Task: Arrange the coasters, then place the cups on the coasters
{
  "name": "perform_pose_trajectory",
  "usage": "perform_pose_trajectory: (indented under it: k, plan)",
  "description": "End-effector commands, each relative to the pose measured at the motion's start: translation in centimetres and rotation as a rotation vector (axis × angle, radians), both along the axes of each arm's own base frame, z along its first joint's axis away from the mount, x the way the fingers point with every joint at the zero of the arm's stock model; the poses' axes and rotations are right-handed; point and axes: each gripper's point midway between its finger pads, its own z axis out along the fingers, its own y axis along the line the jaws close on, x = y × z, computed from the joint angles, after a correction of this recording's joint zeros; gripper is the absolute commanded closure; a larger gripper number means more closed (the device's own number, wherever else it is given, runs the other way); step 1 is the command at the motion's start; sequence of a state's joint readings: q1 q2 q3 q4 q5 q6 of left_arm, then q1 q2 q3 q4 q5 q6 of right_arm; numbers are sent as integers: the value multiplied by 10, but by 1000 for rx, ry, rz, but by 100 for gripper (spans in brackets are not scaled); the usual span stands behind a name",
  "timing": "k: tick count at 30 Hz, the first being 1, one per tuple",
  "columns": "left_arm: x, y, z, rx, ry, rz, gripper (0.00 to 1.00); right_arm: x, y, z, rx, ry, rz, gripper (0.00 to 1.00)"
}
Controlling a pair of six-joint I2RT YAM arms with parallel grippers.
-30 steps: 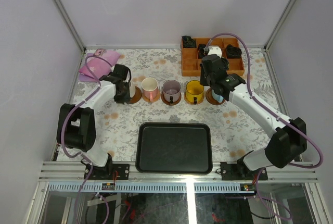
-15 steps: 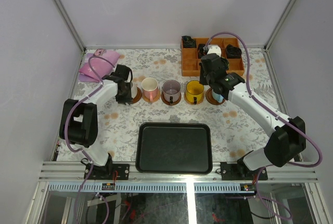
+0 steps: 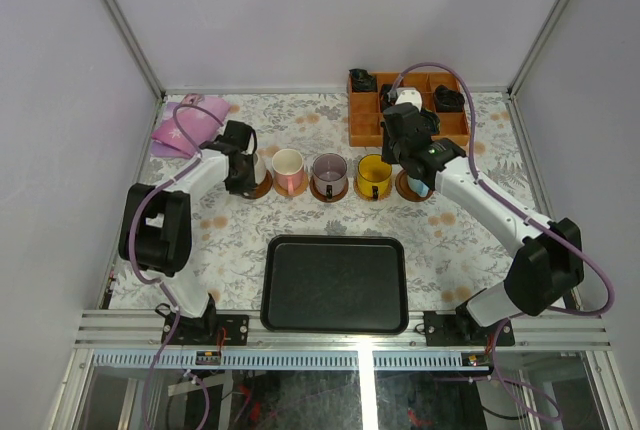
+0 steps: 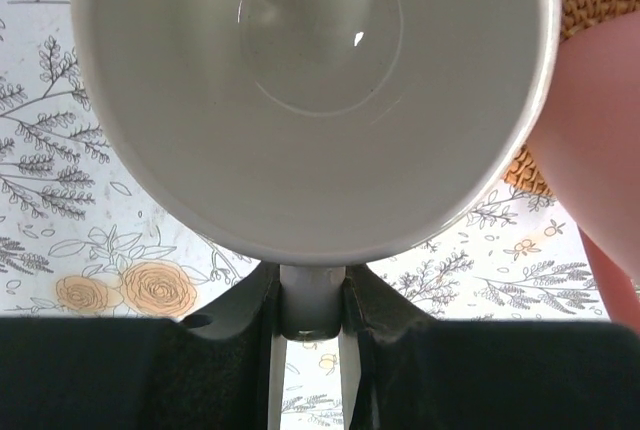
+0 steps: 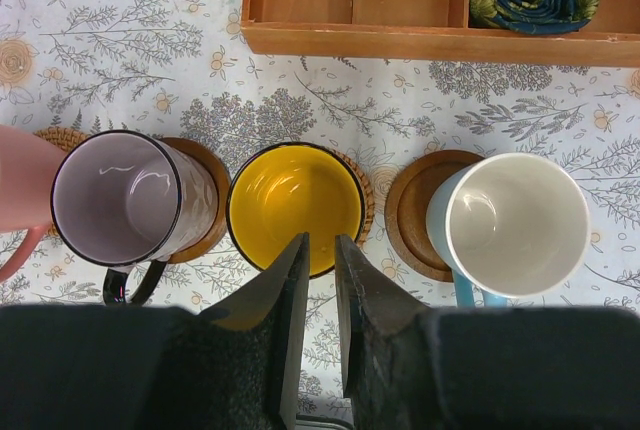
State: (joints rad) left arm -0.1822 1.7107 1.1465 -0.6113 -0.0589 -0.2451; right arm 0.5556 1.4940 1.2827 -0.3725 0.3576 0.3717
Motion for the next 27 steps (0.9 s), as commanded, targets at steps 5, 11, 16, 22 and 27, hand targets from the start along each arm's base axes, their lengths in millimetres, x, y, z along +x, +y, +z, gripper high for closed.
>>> perform_pose_trajectory:
  k: [5,11,16,22,27]
  plan:
    - [36,-6,19,-29,-129,-13,100,15,4,26,10,-78,-16,77]
    - [25,-10,21,-60,-119,-14,100,15,3,27,10,-78,-20,77]
    - [16,-11,24,-76,-118,-12,100,15,6,26,23,-74,-14,77]
    - [9,-7,22,-62,-109,-5,100,13,7,22,28,-64,-10,77]
    - [9,0,20,-25,-113,13,100,12,6,20,24,-60,-10,77]
